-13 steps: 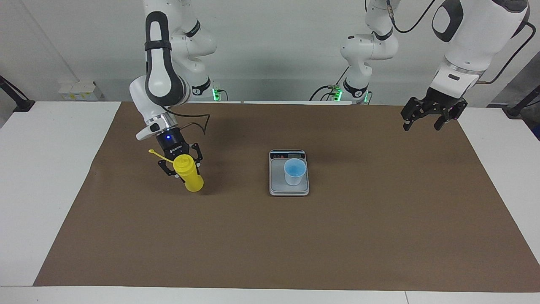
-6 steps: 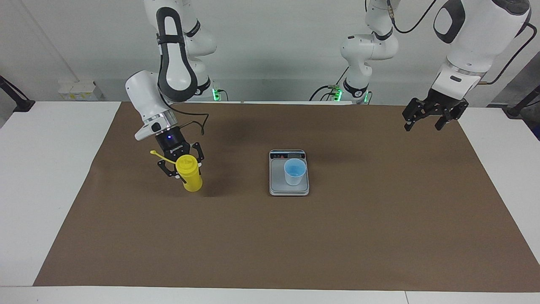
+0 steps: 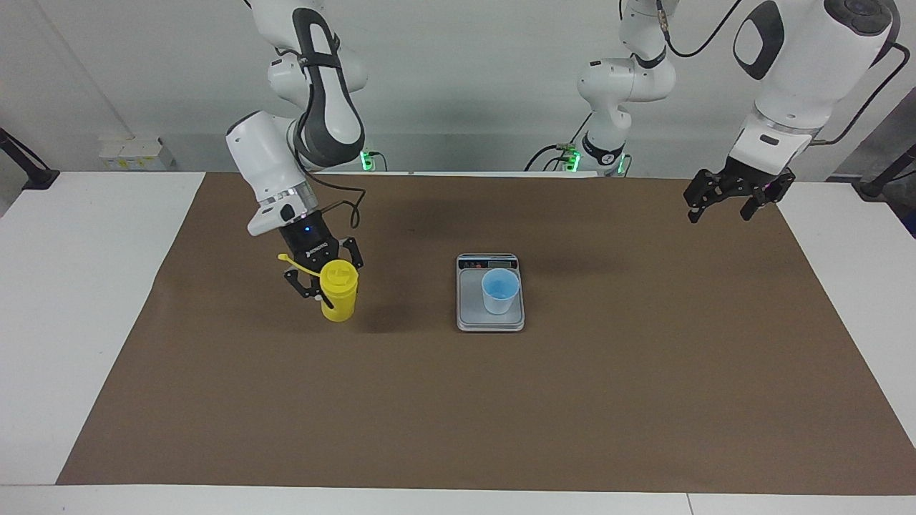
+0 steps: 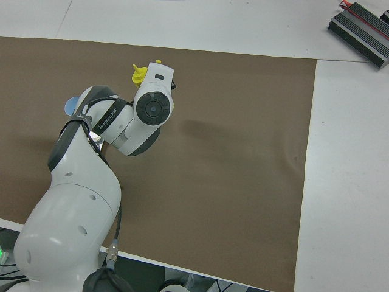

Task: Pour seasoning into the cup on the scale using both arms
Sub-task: 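Lift the yellow bottle and carry it toward the cup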

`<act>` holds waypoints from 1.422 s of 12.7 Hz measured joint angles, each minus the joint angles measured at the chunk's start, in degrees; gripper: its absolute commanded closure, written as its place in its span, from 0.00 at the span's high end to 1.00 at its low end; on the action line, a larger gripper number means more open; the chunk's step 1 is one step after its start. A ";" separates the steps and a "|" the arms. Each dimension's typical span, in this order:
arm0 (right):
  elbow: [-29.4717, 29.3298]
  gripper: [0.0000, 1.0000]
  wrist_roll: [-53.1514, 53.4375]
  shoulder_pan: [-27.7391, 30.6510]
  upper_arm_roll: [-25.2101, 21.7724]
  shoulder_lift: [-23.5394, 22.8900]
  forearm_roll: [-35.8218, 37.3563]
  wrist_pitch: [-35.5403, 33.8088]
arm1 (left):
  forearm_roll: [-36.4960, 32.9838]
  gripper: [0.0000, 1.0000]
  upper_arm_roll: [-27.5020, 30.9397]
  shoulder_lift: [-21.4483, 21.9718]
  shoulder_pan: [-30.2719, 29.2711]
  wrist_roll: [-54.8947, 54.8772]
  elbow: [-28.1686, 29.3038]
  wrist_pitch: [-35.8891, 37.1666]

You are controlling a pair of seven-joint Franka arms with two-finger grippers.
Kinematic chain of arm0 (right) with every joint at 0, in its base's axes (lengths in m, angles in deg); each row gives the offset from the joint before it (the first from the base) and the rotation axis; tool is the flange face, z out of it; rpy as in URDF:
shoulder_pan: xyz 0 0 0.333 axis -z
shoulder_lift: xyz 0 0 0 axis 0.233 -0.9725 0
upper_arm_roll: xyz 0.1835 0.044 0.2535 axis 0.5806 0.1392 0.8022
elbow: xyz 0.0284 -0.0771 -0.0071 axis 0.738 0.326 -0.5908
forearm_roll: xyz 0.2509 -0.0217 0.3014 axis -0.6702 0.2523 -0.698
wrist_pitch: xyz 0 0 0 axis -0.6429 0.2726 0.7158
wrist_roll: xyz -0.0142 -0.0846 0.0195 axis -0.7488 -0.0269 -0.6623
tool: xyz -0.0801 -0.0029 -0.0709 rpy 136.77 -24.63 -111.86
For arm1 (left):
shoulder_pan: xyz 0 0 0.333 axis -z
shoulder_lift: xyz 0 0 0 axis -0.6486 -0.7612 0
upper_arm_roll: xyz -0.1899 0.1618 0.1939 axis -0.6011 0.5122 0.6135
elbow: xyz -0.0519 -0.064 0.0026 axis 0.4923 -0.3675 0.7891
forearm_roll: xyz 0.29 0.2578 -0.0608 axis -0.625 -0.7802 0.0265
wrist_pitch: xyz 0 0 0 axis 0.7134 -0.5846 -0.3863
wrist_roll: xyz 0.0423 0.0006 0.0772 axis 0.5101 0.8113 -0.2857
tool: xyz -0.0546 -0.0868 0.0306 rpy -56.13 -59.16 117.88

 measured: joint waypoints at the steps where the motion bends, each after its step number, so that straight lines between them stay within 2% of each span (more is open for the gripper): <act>1: -0.09 0.18 3.45 -0.68 0.03 -0.02 4.44 -0.15 | 0.00 1.00 0.00 0.04 0.00 0.00 0.01 0.34; 8: -7.03 0.19 28.24 -4.10 0.18 -1.39 39.05 -11.61 | -0.01 1.00 -0.01 0.36 0.00 0.00 0.52 0.83; 14: -12.66 0.19 40.32 -11.23 0.25 -5.66 60.46 -18.76 | -0.01 1.00 -0.16 0.40 0.00 0.00 0.52 0.83; 16: -13.39 0.13 41.92 -13.22 0.27 -7.09 66.98 -19.68 | -0.01 1.00 -0.02 0.42 0.00 0.00 0.52 0.83; 18: -13.56 0.12 43.72 -14.84 0.27 -7.89 74.05 -20.08 | -0.01 1.00 0.23 0.42 -0.06 0.00 0.53 0.83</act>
